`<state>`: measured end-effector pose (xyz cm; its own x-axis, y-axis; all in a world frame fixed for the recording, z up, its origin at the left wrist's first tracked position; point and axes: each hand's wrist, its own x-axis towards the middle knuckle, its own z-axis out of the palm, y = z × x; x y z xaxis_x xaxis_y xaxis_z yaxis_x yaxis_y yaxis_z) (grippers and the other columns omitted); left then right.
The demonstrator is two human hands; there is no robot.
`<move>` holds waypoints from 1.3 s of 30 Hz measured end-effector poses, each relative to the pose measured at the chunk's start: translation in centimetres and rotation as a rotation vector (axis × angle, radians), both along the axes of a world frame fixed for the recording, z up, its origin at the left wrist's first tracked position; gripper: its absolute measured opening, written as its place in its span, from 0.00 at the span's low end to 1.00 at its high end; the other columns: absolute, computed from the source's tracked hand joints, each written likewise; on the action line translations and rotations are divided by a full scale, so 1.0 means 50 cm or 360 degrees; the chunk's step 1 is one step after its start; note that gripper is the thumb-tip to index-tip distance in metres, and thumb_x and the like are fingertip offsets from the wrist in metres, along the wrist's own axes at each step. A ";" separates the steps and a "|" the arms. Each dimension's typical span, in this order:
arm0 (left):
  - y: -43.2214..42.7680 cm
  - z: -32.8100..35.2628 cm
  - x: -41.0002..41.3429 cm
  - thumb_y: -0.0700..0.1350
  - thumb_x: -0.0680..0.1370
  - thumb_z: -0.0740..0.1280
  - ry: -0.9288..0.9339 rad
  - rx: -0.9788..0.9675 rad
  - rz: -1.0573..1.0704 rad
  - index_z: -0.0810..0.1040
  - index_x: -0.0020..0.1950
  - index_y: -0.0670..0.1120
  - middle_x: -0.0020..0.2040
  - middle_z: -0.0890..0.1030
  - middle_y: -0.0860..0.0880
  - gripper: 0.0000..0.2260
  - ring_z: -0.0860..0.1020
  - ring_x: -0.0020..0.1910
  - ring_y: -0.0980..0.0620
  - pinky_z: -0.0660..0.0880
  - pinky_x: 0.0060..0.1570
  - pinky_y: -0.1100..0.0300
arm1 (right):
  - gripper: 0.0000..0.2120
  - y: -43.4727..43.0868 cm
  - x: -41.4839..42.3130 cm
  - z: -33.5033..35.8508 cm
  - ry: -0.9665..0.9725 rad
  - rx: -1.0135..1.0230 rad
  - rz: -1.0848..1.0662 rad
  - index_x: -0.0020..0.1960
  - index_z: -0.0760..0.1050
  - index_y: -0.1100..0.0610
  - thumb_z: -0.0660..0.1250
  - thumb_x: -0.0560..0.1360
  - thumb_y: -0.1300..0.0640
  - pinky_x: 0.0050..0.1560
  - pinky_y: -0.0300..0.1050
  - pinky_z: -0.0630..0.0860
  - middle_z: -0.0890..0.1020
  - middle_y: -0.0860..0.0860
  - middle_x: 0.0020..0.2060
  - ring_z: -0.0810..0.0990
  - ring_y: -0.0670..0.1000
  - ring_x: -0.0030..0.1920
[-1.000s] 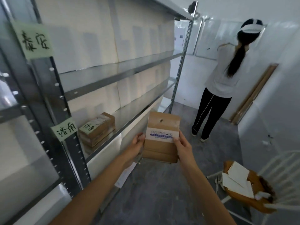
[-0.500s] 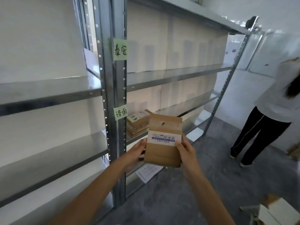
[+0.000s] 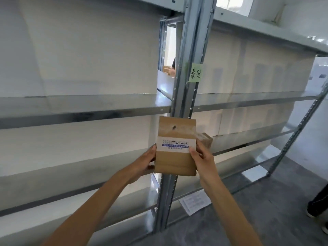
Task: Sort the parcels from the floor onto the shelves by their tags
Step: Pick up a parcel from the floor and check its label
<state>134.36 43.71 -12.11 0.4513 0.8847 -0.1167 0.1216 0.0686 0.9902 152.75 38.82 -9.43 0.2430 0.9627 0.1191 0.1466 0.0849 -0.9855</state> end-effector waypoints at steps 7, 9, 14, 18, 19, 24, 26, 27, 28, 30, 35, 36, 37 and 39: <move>-0.016 0.030 -0.230 0.61 0.79 0.46 0.0031 0.0146 0.0194 0.59 0.70 0.64 0.68 0.67 0.56 0.19 0.66 0.68 0.52 0.67 0.66 0.51 | 0.20 0.030 -0.228 0.026 0.0072 0.0021 0.0175 0.70 0.67 0.44 0.61 0.78 0.53 0.67 0.56 0.69 0.77 0.48 0.61 0.73 0.50 0.62; -0.026 0.036 -0.303 0.61 0.80 0.45 0.0042 0.0155 0.0259 0.59 0.69 0.65 0.67 0.67 0.57 0.18 0.66 0.67 0.52 0.67 0.66 0.50 | 0.20 0.032 -0.302 0.030 0.0083 0.0009 0.0215 0.70 0.66 0.43 0.61 0.79 0.52 0.67 0.58 0.69 0.77 0.47 0.59 0.73 0.51 0.61; -0.052 0.070 -0.465 0.61 0.80 0.44 0.0048 0.0253 0.0428 0.61 0.68 0.65 0.68 0.69 0.57 0.18 0.67 0.67 0.54 0.66 0.67 0.49 | 0.20 0.027 -0.468 0.052 0.0092 0.0067 0.0288 0.70 0.66 0.42 0.59 0.79 0.50 0.61 0.52 0.72 0.77 0.41 0.52 0.74 0.42 0.53; -0.070 0.104 -0.581 0.60 0.80 0.45 0.0038 0.0331 0.0580 0.62 0.70 0.61 0.69 0.70 0.54 0.20 0.68 0.68 0.52 0.68 0.67 0.48 | 0.19 0.029 -0.586 0.079 0.0025 0.0195 0.0345 0.69 0.68 0.46 0.59 0.79 0.50 0.59 0.50 0.75 0.79 0.46 0.58 0.75 0.44 0.56; -0.075 0.111 -0.609 0.60 0.80 0.45 0.0022 0.0332 0.0612 0.63 0.69 0.61 0.70 0.69 0.53 0.19 0.68 0.68 0.51 0.68 0.68 0.48 | 0.18 0.028 -0.617 0.086 0.0028 0.0222 0.0354 0.69 0.69 0.47 0.59 0.79 0.50 0.56 0.47 0.75 0.79 0.46 0.57 0.75 0.43 0.55; -0.104 0.138 -0.729 0.61 0.80 0.45 -0.0034 0.0304 0.0745 0.65 0.69 0.60 0.70 0.70 0.51 0.20 0.68 0.69 0.49 0.65 0.69 0.44 | 0.18 0.012 -0.761 0.107 0.0116 0.0284 0.0339 0.68 0.69 0.47 0.59 0.79 0.49 0.51 0.42 0.74 0.78 0.40 0.52 0.75 0.41 0.52; -0.112 0.143 -0.768 0.61 0.79 0.45 -0.0039 0.0291 0.0792 0.64 0.71 0.58 0.71 0.69 0.51 0.23 0.67 0.70 0.48 0.64 0.70 0.42 | 0.18 0.005 -0.807 0.112 0.0128 0.0304 0.0340 0.68 0.69 0.45 0.59 0.79 0.49 0.50 0.41 0.73 0.76 0.38 0.50 0.74 0.40 0.50; -0.114 0.146 -0.787 0.61 0.79 0.45 -0.0042 0.0287 0.0817 0.64 0.71 0.57 0.71 0.69 0.50 0.23 0.67 0.70 0.47 0.63 0.70 0.41 | 0.18 0.002 -0.827 0.114 0.0132 0.0319 0.0350 0.68 0.68 0.45 0.59 0.79 0.49 0.50 0.40 0.73 0.76 0.38 0.50 0.74 0.40 0.49; -0.117 0.148 -0.806 0.61 0.79 0.45 -0.0047 0.0280 0.0844 0.64 0.71 0.57 0.71 0.70 0.50 0.24 0.67 0.70 0.47 0.63 0.71 0.41 | 0.18 0.000 -0.845 0.116 0.0132 0.0336 0.0364 0.69 0.68 0.45 0.59 0.79 0.49 0.50 0.38 0.74 0.77 0.39 0.51 0.74 0.39 0.50; -0.122 0.155 -0.842 0.62 0.79 0.46 -0.0074 0.0262 0.0904 0.65 0.71 0.57 0.71 0.70 0.50 0.24 0.67 0.70 0.46 0.62 0.71 0.41 | 0.19 -0.003 -0.882 0.120 0.0116 0.0381 0.0388 0.70 0.68 0.46 0.59 0.79 0.49 0.51 0.37 0.73 0.77 0.43 0.55 0.75 0.39 0.50; -0.120 0.183 -0.915 0.63 0.79 0.46 -0.0104 0.0262 0.1041 0.66 0.71 0.56 0.71 0.70 0.49 0.24 0.66 0.71 0.45 0.61 0.72 0.40 | 0.20 0.016 -0.969 0.131 0.0108 0.0449 0.0415 0.70 0.68 0.47 0.58 0.78 0.48 0.46 0.33 0.73 0.77 0.43 0.57 0.75 0.39 0.51; -0.118 0.190 -0.927 0.62 0.79 0.46 -0.0103 0.0263 0.1064 0.66 0.70 0.56 0.70 0.71 0.49 0.24 0.67 0.70 0.45 0.61 0.71 0.41 | 0.20 0.022 -0.984 0.137 0.0114 0.0461 0.0434 0.69 0.68 0.47 0.58 0.79 0.48 0.46 0.32 0.72 0.77 0.42 0.56 0.75 0.38 0.51; -0.115 0.196 -0.940 0.62 0.80 0.46 -0.0105 0.0272 0.1081 0.67 0.70 0.56 0.69 0.72 0.48 0.23 0.68 0.68 0.45 0.63 0.70 0.42 | 0.19 0.030 -1.000 0.144 0.0117 0.0475 0.0451 0.69 0.69 0.46 0.58 0.79 0.48 0.46 0.32 0.72 0.77 0.42 0.55 0.75 0.37 0.50; -0.106 0.208 -0.966 0.60 0.81 0.45 -0.0138 0.0311 0.1099 0.69 0.68 0.55 0.65 0.75 0.48 0.22 0.73 0.60 0.49 0.70 0.64 0.49 | 0.17 0.049 -1.030 0.157 0.0108 0.0508 0.0468 0.68 0.69 0.44 0.57 0.79 0.48 0.47 0.32 0.73 0.76 0.41 0.56 0.75 0.38 0.51</move>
